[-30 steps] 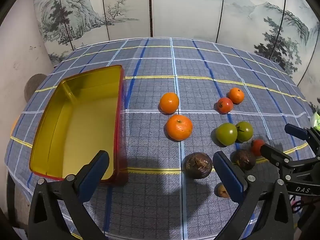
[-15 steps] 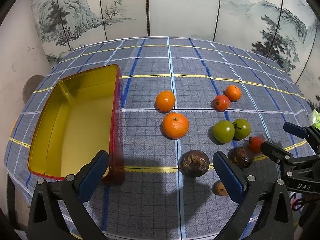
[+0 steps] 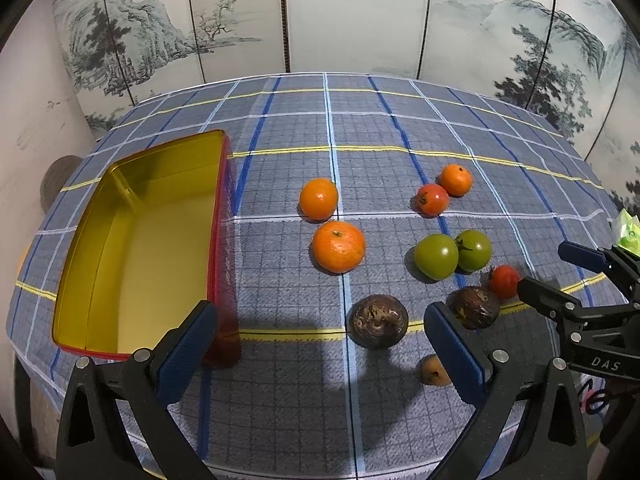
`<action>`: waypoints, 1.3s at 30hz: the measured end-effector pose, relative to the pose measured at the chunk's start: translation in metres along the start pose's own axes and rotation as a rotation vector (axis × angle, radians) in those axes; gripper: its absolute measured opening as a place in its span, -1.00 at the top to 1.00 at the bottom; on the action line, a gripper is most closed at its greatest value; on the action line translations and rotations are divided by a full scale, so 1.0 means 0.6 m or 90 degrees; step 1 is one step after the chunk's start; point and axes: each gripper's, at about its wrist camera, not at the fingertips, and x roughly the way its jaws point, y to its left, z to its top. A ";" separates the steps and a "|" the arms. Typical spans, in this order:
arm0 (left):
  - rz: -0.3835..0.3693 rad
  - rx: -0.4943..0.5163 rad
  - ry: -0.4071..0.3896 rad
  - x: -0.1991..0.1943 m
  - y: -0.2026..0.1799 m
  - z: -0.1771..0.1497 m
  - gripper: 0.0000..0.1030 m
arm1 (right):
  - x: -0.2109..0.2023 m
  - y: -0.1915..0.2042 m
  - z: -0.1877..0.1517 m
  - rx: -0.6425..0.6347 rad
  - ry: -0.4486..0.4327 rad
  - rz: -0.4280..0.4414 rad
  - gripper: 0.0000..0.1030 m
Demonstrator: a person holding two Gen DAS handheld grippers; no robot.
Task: Organize fruits
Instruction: 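Grasp the dark brown round fruit with the left tool while the right grasps a red tomato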
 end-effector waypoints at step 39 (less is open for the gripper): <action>-0.047 0.036 0.069 0.036 -0.024 -0.017 -0.44 | 0.066 0.017 -0.009 -0.038 0.054 0.043 0.45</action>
